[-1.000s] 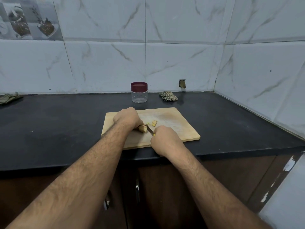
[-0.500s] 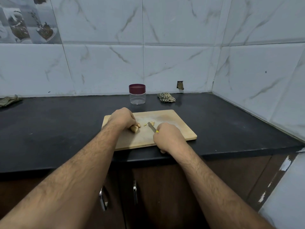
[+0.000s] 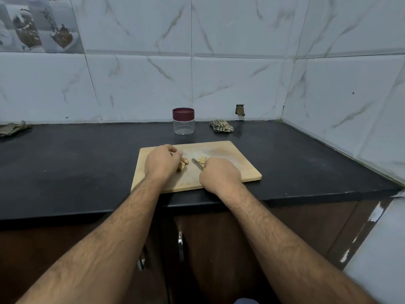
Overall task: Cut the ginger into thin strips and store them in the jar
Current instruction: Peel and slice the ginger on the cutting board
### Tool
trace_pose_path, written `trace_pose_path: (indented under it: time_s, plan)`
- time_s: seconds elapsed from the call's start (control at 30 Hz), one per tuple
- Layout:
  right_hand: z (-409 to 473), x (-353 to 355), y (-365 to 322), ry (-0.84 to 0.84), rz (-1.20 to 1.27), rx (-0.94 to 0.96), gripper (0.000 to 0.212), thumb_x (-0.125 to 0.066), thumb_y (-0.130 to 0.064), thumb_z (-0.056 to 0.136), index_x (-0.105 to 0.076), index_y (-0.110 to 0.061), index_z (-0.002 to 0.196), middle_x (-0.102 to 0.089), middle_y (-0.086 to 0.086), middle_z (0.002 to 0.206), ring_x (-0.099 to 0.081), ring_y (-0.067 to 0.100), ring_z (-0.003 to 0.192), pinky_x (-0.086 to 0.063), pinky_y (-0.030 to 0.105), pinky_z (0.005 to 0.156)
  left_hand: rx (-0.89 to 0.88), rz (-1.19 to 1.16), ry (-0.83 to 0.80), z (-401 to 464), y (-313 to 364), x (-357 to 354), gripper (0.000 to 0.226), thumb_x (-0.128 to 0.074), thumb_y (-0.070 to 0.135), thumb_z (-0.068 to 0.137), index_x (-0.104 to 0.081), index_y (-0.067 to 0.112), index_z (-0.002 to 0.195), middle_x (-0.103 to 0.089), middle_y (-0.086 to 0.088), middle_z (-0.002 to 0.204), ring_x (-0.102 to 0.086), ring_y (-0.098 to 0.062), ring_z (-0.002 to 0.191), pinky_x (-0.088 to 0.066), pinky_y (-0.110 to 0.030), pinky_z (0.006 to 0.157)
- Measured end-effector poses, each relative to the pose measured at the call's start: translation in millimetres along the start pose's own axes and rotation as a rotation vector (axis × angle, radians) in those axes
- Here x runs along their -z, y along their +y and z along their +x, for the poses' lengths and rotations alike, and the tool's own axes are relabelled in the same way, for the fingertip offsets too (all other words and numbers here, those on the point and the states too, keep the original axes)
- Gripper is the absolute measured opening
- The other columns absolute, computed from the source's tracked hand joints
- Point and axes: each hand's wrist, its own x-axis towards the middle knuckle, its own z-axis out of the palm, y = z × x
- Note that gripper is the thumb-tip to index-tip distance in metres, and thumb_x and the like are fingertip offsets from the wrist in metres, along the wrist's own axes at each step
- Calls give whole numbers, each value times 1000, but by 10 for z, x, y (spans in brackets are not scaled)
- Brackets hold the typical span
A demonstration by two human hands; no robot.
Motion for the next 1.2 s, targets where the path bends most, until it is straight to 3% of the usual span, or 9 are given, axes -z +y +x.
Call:
trace_pose_path:
  time_s: [0.13,0.33,0.4,0.47,0.6,0.77,0.9,1.07,1.2]
  plan:
    - [-15,37,139,5,-7,-55,25,-49,-13,88,-66,-16,106,-65,5,107,-55,25,92,-41,31,72,0,27,9,-48,-59,-63,37,-54,48,94,-69,22,115,-72,1,110,-62,-23,108,-50,-37,91]
    - [-19,72,337,22,-7,-100,15,-50,-12,86,-61,-18,93,-60,2,95,-51,24,85,-35,27,59,-37,37,15,-61,-75,-97,36,-49,51,97,-73,25,104,-73,5,95,-64,-19,97,-45,-31,76]
    - [-25,103,377,28,-2,-122,16,-49,-12,86,-62,-18,95,-57,0,91,-50,24,84,-35,28,61,-49,44,22,-78,-64,-98,37,-48,52,97,-73,25,102,-73,6,93,-63,-18,94,-45,-31,75]
    - [-27,121,403,48,3,-134,19,-49,-13,87,-63,-18,98,-56,0,91,-49,24,83,-37,30,65,-56,55,28,-79,-53,-98,40,-48,56,95,-73,25,100,-73,7,92,-64,-18,93,-48,-32,76]
    - [-5,85,318,72,8,-88,23,-48,-14,87,-66,-18,100,-62,0,94,-51,24,83,-35,27,59,-73,98,28,-81,-44,-101,47,-47,61,93,-73,23,104,-74,4,98,-64,-21,98,-52,-36,81]
    - [127,-18,186,45,-62,-19,25,-49,-16,90,-68,-18,105,-65,0,97,-52,21,84,-42,29,68,-91,122,17,-98,-26,-88,52,-49,64,90,-72,22,108,-73,3,103,-63,-22,103,-52,-35,83]
    - [168,-10,272,70,-74,-64,22,-51,-15,89,-66,-18,104,-66,1,101,-55,22,87,-41,29,68,-106,149,3,-112,-7,-77,67,-56,71,81,-67,17,121,-72,1,109,-62,-23,109,-52,-38,90]
    - [167,66,467,86,-80,-142,22,-51,-15,87,-66,-19,103,-58,0,89,-53,22,82,-40,31,65,-133,193,9,-121,15,-67,63,-55,68,85,-67,17,120,-72,-1,109,-63,-24,106,-52,-37,87]
    - [172,119,570,95,-93,-176,24,-50,-15,86,-66,-19,104,-65,3,100,-55,24,84,-42,31,67,-149,207,9,-148,23,-59,63,-52,68,87,-68,16,119,-72,-2,107,-63,-25,105,-52,-38,86]
